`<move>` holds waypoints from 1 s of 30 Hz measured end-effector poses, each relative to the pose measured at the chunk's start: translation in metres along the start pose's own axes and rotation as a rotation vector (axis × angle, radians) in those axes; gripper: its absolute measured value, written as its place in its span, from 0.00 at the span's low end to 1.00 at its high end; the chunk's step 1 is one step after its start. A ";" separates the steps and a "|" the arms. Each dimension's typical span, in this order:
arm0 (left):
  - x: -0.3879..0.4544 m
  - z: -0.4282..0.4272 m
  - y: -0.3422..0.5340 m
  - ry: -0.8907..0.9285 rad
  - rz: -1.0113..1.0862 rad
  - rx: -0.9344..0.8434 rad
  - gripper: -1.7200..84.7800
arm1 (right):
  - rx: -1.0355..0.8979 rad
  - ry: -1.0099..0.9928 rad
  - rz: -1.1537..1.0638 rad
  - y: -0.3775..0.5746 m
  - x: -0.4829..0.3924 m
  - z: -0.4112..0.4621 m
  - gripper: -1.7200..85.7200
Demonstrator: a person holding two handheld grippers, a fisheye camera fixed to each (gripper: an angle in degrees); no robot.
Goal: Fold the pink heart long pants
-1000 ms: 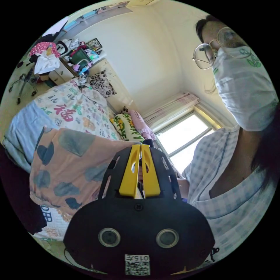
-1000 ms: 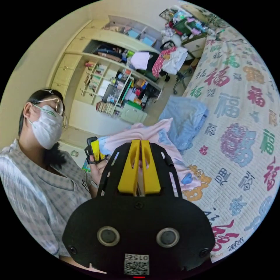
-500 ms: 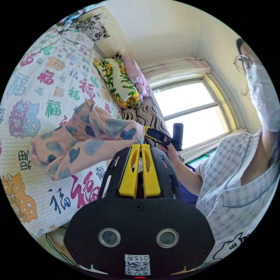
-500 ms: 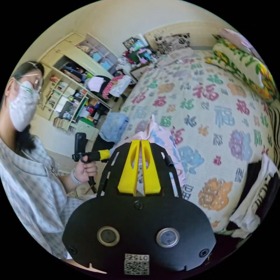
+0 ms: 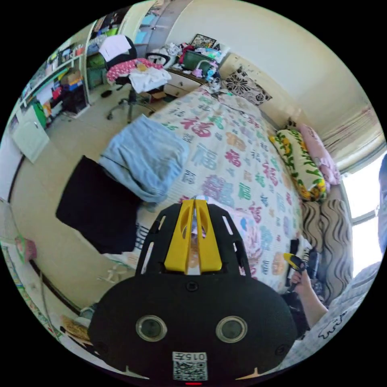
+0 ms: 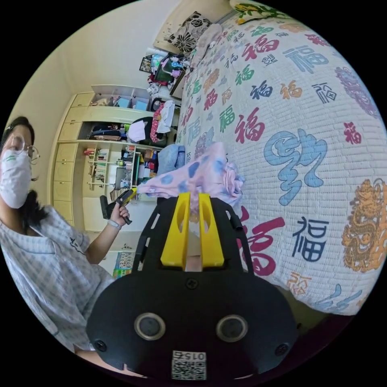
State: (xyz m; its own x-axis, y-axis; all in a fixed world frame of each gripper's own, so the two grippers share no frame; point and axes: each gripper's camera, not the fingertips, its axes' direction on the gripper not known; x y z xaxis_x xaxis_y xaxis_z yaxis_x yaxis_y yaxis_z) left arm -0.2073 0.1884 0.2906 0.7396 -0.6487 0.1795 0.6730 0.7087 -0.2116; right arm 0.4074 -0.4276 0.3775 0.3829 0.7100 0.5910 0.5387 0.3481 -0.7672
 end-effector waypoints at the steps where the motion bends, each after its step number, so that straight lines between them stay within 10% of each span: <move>1: 0.003 0.000 -0.004 -0.107 0.018 0.018 0.01 | -0.024 0.021 -0.001 -0.007 0.003 0.006 0.08; 17: 0.173 0.141 -0.017 0.376 0.350 -0.295 0.10 | -0.230 0.411 -0.006 -0.066 0.018 0.052 0.12; 24: 0.217 0.119 -0.041 -0.055 0.557 -0.009 0.07 | -0.173 0.393 0.029 -0.068 0.025 0.028 0.13; 30: 0.250 0.170 -0.047 0.427 0.437 -0.322 0.10 | -0.134 0.335 0.002 -0.062 0.015 0.009 0.04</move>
State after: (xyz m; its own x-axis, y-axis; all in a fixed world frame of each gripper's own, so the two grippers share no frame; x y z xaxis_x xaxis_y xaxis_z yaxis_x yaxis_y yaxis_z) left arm -0.0527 0.0401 0.5092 0.8292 -0.4215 -0.3672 0.2289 0.8553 -0.4648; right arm 0.3733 -0.4332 0.4316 0.5966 0.4626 0.6558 0.6230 0.2482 -0.7418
